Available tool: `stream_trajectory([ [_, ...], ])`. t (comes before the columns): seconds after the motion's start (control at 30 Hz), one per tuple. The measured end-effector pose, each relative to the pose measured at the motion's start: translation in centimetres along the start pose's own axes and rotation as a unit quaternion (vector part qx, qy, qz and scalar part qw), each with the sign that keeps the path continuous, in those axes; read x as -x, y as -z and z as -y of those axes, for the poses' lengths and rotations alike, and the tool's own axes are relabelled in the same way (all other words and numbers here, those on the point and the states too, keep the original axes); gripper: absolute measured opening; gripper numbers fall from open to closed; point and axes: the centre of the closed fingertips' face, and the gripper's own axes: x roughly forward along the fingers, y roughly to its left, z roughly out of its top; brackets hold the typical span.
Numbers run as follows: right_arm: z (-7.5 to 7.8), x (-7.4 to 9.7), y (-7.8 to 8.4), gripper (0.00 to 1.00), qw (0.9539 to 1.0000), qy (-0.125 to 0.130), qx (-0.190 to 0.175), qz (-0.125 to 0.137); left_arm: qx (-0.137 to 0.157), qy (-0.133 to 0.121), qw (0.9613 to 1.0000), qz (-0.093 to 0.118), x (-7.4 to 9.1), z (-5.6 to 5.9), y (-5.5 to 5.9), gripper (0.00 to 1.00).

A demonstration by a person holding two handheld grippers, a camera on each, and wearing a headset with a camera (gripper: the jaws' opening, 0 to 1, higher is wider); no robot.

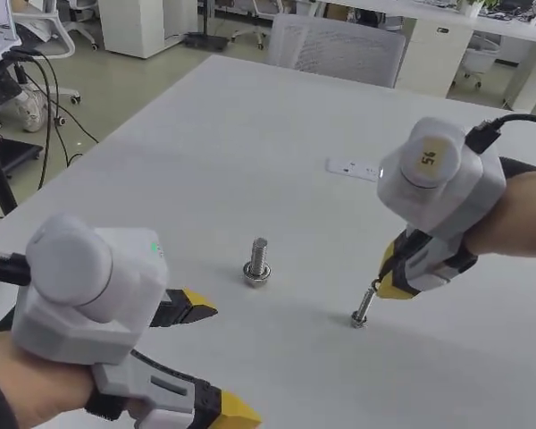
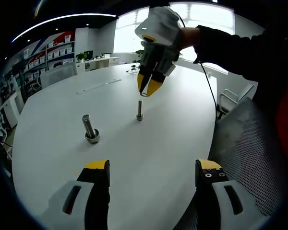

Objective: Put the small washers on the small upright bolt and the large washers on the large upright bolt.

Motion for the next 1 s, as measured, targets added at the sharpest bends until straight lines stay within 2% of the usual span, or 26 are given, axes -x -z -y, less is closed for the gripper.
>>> stream_trajectory([
  [1.0, 0.5, -2.0, 0.3, 0.15, 0.9997, -0.019, 0.007, -0.016, 0.006, -0.003, 1.0000, -0.006, 0.0, -0.1, 0.4, 0.72],
])
